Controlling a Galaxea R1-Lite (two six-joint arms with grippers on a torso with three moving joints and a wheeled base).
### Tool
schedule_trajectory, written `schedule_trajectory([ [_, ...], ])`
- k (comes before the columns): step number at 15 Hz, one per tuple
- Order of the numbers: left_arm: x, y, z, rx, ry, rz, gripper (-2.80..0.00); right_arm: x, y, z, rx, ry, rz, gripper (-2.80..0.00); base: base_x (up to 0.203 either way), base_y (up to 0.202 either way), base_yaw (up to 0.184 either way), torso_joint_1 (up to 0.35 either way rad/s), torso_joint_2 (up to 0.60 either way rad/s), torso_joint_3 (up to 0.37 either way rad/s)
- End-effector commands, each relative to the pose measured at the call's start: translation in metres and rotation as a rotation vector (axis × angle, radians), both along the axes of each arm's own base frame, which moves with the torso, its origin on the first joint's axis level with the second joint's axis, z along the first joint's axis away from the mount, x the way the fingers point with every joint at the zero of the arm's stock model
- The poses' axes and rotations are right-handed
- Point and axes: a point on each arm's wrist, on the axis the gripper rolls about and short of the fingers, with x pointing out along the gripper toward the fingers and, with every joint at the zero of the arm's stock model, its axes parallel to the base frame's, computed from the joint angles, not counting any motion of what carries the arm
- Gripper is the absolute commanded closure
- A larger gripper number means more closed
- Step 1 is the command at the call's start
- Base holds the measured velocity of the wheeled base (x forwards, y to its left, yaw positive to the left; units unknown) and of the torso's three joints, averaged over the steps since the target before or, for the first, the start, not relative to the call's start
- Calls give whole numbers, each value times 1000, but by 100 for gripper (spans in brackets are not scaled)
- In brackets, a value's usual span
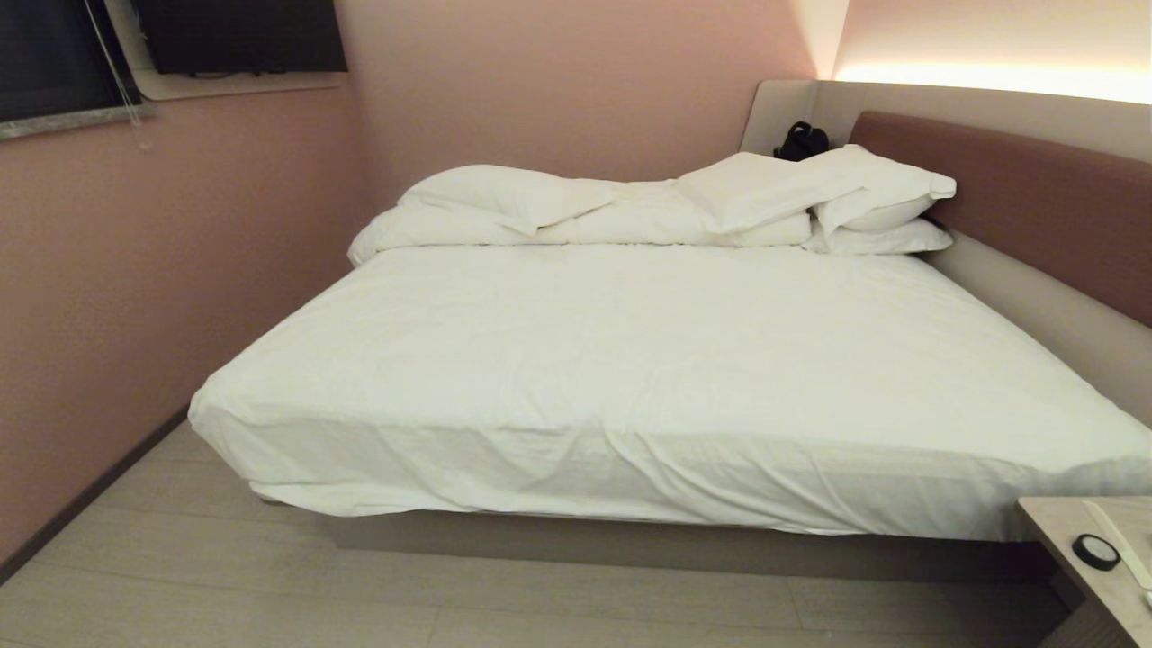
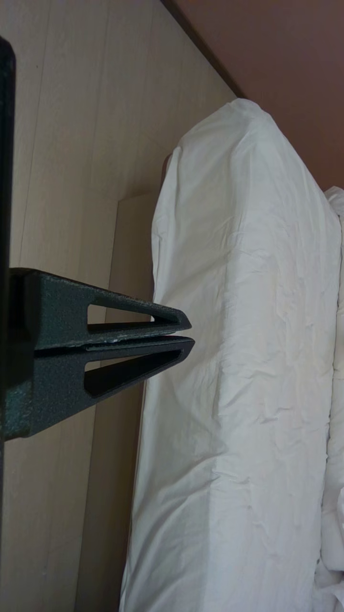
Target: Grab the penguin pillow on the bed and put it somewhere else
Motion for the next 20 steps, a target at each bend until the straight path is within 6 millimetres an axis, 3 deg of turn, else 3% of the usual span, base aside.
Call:
schedule_trajectory([
  [1, 0, 0, 0, -1, -1, 1, 0, 0, 0, 0, 0, -1, 0, 0, 0, 0, 0, 0, 0, 0],
  [20, 0, 0, 0, -1, -1, 1, 0, 0, 0, 0, -7, -2, -2, 0, 0, 0, 0, 0, 0, 0],
])
